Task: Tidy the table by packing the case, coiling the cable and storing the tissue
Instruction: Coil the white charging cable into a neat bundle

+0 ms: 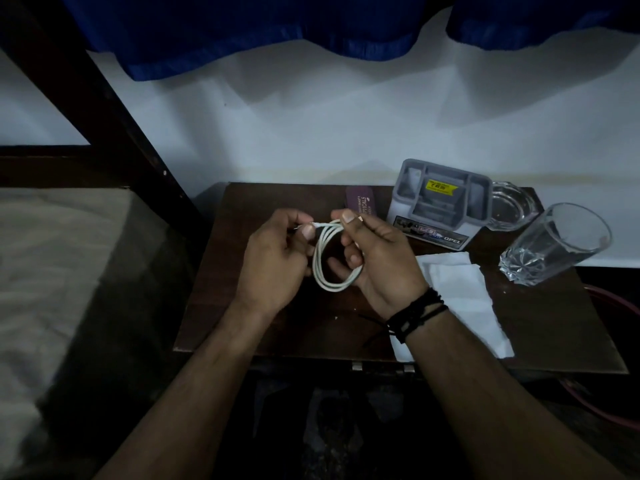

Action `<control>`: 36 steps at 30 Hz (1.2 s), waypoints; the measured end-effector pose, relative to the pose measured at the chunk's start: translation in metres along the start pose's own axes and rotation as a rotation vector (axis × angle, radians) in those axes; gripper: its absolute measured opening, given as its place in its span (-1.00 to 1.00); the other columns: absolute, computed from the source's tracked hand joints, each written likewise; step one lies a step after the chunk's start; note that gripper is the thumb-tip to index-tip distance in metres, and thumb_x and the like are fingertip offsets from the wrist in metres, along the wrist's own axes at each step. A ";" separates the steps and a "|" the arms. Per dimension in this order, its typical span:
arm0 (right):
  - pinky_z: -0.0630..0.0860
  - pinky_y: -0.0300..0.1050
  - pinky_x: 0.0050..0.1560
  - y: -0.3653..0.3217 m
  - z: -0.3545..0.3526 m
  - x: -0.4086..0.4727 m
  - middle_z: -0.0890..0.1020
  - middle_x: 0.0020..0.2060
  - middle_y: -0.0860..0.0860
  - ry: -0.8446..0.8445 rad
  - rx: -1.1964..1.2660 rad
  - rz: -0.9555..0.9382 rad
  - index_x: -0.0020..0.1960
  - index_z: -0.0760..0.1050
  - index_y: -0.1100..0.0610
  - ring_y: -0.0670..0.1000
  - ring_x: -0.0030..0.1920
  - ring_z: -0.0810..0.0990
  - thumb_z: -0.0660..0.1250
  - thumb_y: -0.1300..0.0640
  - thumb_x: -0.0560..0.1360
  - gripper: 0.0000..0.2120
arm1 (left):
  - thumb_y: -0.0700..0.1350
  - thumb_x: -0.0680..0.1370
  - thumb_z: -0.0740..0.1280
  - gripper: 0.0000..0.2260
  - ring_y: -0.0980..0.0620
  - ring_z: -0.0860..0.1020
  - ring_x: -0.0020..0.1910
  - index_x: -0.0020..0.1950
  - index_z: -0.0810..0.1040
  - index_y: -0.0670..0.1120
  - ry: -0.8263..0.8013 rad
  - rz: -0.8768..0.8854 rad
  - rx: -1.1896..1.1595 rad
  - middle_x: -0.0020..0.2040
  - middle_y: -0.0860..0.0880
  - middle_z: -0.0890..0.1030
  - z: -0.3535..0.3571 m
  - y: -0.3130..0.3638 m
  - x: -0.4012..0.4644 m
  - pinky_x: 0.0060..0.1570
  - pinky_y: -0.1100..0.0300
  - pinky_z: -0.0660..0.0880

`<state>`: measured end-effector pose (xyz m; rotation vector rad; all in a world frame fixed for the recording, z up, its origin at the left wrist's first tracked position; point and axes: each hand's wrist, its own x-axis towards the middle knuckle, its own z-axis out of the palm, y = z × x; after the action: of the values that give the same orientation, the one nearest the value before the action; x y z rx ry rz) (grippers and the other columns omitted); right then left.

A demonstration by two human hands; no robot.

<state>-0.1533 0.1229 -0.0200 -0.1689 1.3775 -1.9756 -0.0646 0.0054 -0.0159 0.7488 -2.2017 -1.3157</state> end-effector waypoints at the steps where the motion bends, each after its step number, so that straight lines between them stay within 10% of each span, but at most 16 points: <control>1: 0.58 -0.10 -0.15 -0.001 -0.001 0.000 0.44 -0.33 -0.05 0.006 0.027 0.012 0.08 0.65 0.09 -0.14 -0.45 0.29 0.32 0.07 0.63 -0.84 | -0.16 0.64 0.31 -0.89 0.11 0.65 -0.25 -0.01 0.55 0.05 -0.013 -0.054 -0.063 -0.19 -0.01 0.65 0.000 0.001 0.000 -0.24 -0.04 0.69; 11: 0.49 -0.23 -0.40 -0.008 -0.002 0.001 0.41 -0.40 0.01 -0.043 0.276 0.082 0.16 0.58 0.11 -0.11 -0.57 0.27 0.28 0.02 0.65 -0.79 | -0.16 0.69 0.23 -0.85 0.09 0.62 -0.30 -0.03 0.55 -0.08 -0.249 -0.450 -0.555 -0.25 0.02 0.62 -0.003 0.008 0.002 -0.35 0.20 0.59; 18: 0.42 -0.26 -0.46 -0.004 -0.007 0.008 0.32 -0.45 -0.01 -0.027 0.299 0.040 0.02 0.60 0.08 -0.11 -0.62 0.23 0.27 0.01 0.65 -0.81 | -0.21 0.59 0.39 -0.91 0.00 0.70 -0.11 0.03 0.69 -0.12 -0.110 -0.149 -0.271 -0.09 -0.03 0.74 0.013 0.001 -0.004 -0.09 0.07 0.64; 27: 0.12 -0.14 -0.45 0.004 -0.014 0.015 0.33 -0.51 -0.04 0.065 0.051 -0.112 0.01 0.61 0.14 -0.11 -0.59 0.20 0.31 0.03 0.64 -0.80 | -0.08 0.56 0.45 -0.88 0.18 0.69 -0.09 0.04 0.72 -0.07 -0.146 -0.095 -0.229 -0.11 0.03 0.75 0.014 0.013 -0.012 -0.07 0.26 0.58; 32: 0.32 -0.24 -0.50 0.006 -0.007 0.013 0.44 -0.34 0.01 0.199 -0.132 -0.255 0.12 0.45 0.07 -0.17 -0.53 0.35 0.30 0.09 0.64 -0.91 | -0.08 0.56 0.45 -0.86 0.19 0.69 -0.10 0.08 0.73 -0.05 -0.083 -0.030 -0.085 -0.12 0.07 0.74 0.019 0.004 -0.009 -0.02 0.12 0.62; 36: 0.56 0.06 -0.11 0.014 -0.011 0.015 0.56 -0.14 -0.06 0.188 -0.614 -0.519 0.04 0.51 -0.17 0.00 -0.23 0.54 0.25 -0.08 0.62 -0.92 | -0.03 0.55 0.44 -0.88 0.17 0.70 -0.10 0.04 0.73 0.01 -0.023 -0.049 -0.073 -0.13 0.10 0.74 0.017 0.001 -0.007 -0.04 -0.06 0.66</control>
<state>-0.1624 0.1197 -0.0411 -0.6958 2.2115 -1.9227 -0.0701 0.0213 -0.0235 0.7682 -2.1532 -1.4267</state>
